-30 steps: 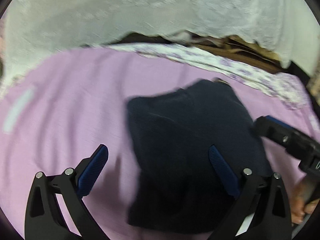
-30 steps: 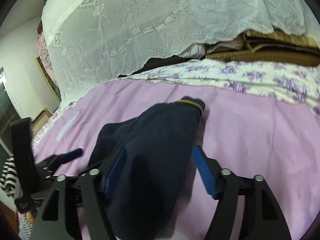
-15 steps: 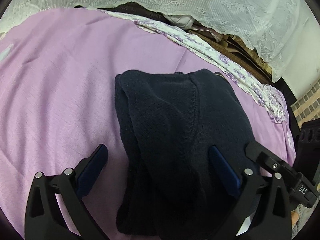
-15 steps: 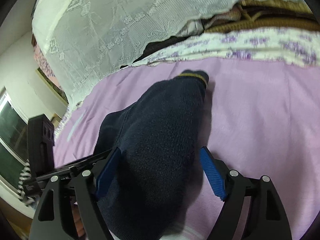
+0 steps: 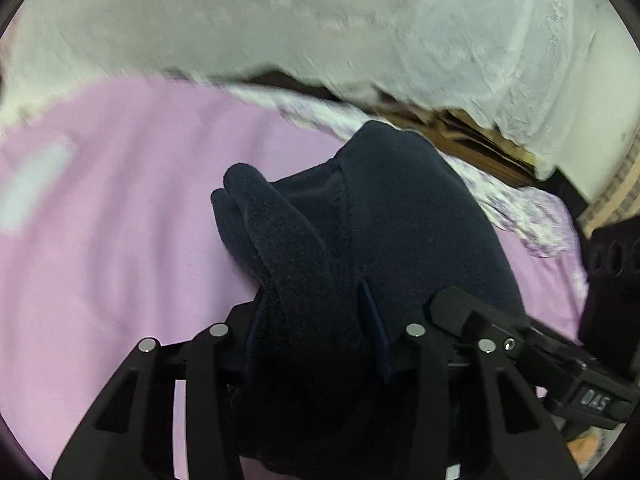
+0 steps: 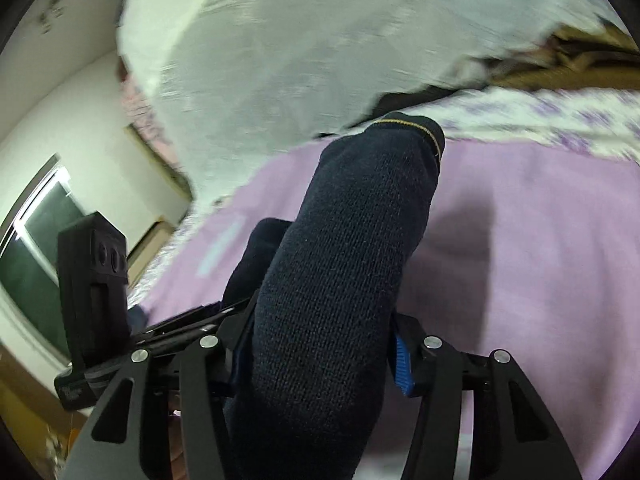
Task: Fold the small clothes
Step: 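Lower the folded bundle onto the sheet and open both grippers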
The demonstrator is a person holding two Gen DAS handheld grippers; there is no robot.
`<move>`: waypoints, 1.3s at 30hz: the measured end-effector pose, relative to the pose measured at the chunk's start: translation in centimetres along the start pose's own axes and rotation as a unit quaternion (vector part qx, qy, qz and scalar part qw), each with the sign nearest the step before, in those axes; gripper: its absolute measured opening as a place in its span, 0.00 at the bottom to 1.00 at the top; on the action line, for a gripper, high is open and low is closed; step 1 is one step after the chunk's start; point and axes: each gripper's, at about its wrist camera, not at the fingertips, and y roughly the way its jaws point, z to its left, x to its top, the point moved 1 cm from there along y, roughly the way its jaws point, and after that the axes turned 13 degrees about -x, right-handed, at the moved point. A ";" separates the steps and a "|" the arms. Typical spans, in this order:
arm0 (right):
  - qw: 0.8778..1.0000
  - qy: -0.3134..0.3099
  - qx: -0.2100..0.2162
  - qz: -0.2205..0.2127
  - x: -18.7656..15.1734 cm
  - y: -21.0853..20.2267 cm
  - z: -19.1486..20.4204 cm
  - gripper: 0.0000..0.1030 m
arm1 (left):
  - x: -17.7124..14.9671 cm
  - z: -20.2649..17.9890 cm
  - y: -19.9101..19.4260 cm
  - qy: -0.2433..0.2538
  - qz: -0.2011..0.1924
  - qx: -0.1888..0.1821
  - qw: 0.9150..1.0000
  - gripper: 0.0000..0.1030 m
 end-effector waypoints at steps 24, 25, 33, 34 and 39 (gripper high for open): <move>0.985 -0.106 0.064 0.116 -2.5 18.4 21.3 0.64 | -3.7 24.0 -14.0 -0.193 -0.047 0.248 0.948 0.82; 0.987 -0.108 0.059 0.106 -2.5 17.6 21.2 0.64 | -3.9 23.1 -15.1 -0.192 -0.059 0.258 0.945 0.83; 0.985 -0.171 -0.024 -0.030 -5.1 7.1 20.2 0.79 | -8.1 15.4 -17.9 -0.129 -0.081 0.358 0.921 0.96; 0.983 -0.174 -0.037 -0.039 -5.9 6.0 19.8 0.79 | -8.2 14.6 -18.0 -0.120 -0.083 0.362 0.921 0.96; 0.981 -0.172 -0.071 -0.054 -8.4 3.6 17.9 0.81 | -11.0 12.0 -19.9 -0.115 -0.098 0.349 0.925 0.96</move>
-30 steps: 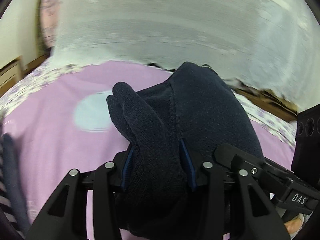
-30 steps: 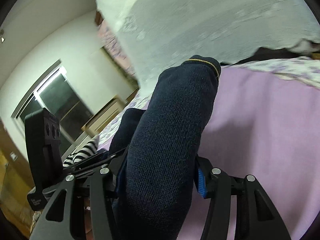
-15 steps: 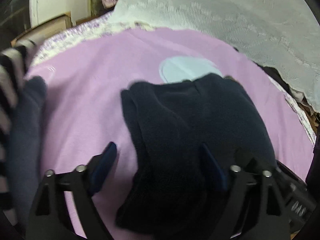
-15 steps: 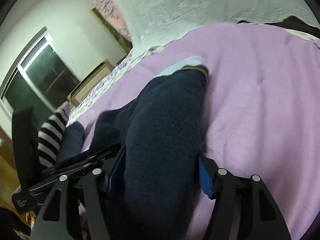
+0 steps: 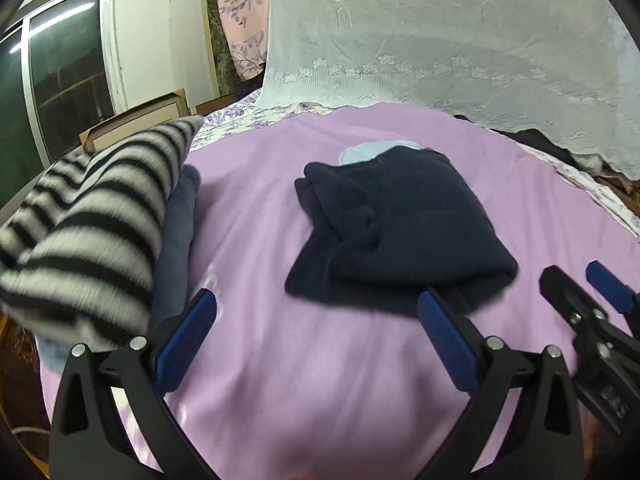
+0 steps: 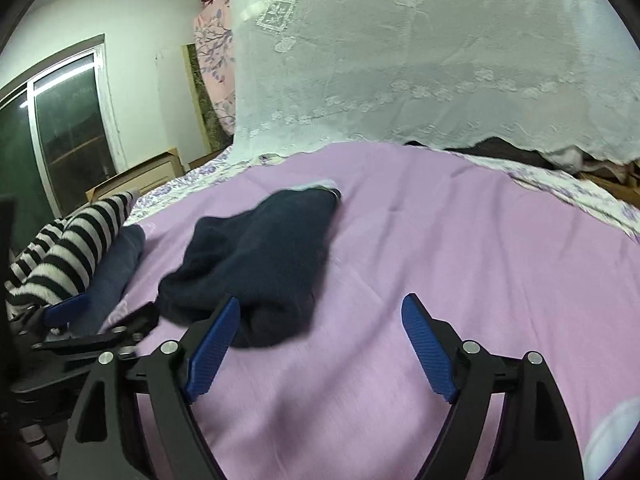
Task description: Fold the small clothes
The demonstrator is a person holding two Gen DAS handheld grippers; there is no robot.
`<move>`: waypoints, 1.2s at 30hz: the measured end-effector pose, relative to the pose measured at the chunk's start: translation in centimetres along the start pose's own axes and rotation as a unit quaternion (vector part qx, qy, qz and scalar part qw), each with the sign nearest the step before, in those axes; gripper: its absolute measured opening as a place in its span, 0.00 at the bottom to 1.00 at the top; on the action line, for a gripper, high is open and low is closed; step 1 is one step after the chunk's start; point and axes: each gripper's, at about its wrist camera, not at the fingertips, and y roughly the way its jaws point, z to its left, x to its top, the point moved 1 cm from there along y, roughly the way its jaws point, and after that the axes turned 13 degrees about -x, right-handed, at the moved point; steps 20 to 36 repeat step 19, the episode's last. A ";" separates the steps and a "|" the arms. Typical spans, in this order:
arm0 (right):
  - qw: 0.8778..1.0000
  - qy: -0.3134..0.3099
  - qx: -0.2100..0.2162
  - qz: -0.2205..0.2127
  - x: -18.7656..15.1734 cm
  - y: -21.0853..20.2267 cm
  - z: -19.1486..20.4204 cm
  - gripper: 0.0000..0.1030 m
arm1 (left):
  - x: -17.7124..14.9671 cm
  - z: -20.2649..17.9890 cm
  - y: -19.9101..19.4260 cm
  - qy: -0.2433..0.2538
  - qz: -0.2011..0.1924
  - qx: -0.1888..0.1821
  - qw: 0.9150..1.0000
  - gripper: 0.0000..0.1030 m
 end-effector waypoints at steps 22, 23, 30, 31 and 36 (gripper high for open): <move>0.999 -0.050 -0.003 -0.014 -2.2 -2.1 2.1 0.86 | -2.1 0.8 -2.5 -0.027 -0.033 0.034 0.999 0.96; 0.999 -0.050 -0.003 -0.014 -2.2 -2.1 2.1 0.86 | -2.1 0.8 -2.5 -0.027 -0.033 0.034 0.999 0.96; 0.999 -0.050 -0.003 -0.014 -2.2 -2.1 2.1 0.86 | -2.1 0.8 -2.5 -0.027 -0.033 0.034 0.999 0.96; 0.999 -0.050 -0.003 -0.014 -2.2 -2.1 2.1 0.86 | -2.1 0.8 -2.5 -0.027 -0.033 0.034 0.999 0.96; 0.999 -0.050 -0.003 -0.014 -2.2 -2.1 2.1 0.86 | -2.1 0.8 -2.5 -0.027 -0.033 0.034 0.999 0.96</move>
